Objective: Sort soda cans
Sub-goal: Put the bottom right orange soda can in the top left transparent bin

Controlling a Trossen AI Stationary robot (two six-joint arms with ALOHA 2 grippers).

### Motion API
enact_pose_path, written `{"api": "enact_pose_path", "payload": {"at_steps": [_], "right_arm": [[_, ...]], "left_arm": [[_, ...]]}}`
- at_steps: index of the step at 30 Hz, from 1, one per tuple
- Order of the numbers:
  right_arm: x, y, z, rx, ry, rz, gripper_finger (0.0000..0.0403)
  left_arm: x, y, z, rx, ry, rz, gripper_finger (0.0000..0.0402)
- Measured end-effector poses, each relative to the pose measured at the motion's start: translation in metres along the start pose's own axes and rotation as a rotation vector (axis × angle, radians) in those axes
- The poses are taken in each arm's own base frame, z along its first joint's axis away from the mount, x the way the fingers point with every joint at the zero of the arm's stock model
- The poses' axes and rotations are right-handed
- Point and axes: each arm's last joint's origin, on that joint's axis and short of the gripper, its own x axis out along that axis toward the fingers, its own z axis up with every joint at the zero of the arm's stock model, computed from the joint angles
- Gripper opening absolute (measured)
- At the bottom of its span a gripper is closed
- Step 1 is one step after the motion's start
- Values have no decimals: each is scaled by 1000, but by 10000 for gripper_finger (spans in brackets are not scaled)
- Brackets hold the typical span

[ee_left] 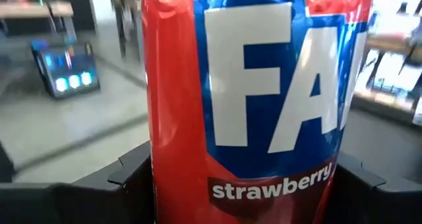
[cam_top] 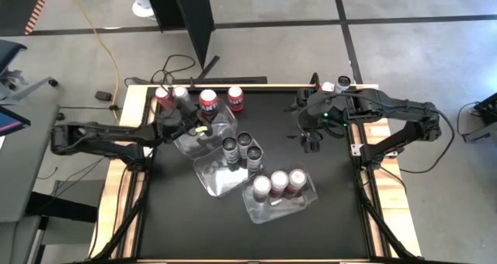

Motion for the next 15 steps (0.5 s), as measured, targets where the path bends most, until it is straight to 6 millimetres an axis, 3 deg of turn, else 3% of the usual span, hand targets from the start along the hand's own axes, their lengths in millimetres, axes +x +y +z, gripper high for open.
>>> {"api": "enact_pose_path", "payload": {"at_steps": [9, 15], "right_arm": [[1, -1, 3, -2, -30, -9, 388], [25, -11, 18, -18, -107, -57, 380]], "left_arm": [[26, 3, -30, 30, 96, -55, 286], [38, 7, -42, 35, 104, -60, 286]]}}
